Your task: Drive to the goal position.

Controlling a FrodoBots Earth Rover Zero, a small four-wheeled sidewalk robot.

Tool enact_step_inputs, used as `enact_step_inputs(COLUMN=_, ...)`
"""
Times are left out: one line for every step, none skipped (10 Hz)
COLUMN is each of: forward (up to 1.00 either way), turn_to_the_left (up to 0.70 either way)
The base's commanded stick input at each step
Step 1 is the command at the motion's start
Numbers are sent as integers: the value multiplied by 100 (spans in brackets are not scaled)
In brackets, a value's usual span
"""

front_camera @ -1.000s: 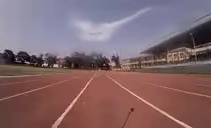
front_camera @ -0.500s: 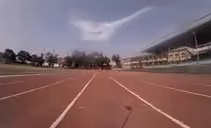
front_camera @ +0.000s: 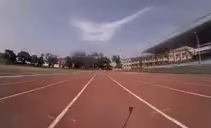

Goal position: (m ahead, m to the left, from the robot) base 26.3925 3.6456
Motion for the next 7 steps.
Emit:
enact_step_inputs(forward=70, turn_to_the_left=0)
enact_step_inputs(forward=70, turn_to_the_left=0)
enact_step_inputs(forward=70, turn_to_the_left=0)
enact_step_inputs(forward=70, turn_to_the_left=0)
enact_step_inputs(forward=70, turn_to_the_left=0)
enact_step_inputs(forward=70, turn_to_the_left=0)
enact_step_inputs(forward=70, turn_to_the_left=0)
